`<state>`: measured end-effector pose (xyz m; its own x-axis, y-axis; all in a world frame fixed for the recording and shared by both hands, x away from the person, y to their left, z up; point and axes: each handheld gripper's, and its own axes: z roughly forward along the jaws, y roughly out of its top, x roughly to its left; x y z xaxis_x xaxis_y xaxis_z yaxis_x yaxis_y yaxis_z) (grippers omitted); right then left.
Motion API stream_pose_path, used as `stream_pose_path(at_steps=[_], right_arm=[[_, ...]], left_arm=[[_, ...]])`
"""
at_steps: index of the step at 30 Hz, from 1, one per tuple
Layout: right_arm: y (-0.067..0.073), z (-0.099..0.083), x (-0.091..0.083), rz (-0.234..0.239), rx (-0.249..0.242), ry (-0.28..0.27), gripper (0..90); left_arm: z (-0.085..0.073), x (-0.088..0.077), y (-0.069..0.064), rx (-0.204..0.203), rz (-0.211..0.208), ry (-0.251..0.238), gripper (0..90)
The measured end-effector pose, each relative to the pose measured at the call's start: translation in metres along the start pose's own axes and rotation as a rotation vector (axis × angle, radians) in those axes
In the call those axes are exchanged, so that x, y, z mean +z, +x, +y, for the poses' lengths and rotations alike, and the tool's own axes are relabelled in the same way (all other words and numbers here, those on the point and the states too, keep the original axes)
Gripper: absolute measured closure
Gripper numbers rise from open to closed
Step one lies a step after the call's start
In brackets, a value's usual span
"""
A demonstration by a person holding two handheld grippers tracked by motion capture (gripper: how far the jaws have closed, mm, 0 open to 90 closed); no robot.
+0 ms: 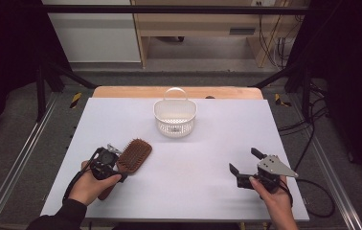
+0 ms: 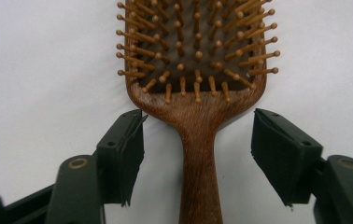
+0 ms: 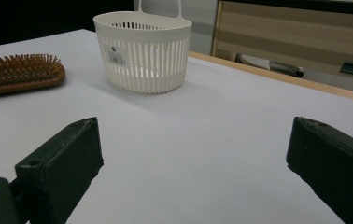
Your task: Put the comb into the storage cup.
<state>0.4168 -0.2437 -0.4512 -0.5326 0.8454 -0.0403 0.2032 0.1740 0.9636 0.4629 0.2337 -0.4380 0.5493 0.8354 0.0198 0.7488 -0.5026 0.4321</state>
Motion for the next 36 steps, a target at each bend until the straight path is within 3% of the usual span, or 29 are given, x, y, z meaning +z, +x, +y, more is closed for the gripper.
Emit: stream_pose_path(at_steps=[7,15,25,36], right_arm=[[0.0,0.0,0.0,0.003,-0.002,0.002,3.8],[0.0,0.0,0.001,0.007,-0.002,0.006,3.8],[0.001,0.0,0.001,0.01,-0.003,0.007,3.8],[0.001,0.0,0.002,0.016,-0.006,0.011,3.8]], left_arm=[[0.001,0.003,-0.001,0.023,-0.01,0.045,49.8],[0.001,0.005,0.005,0.0,-0.023,0.06,58.8],[-0.001,0.009,0.003,0.006,-0.031,0.097,63.4],[-0.003,0.011,0.001,0.018,-0.011,0.085,68.0]])
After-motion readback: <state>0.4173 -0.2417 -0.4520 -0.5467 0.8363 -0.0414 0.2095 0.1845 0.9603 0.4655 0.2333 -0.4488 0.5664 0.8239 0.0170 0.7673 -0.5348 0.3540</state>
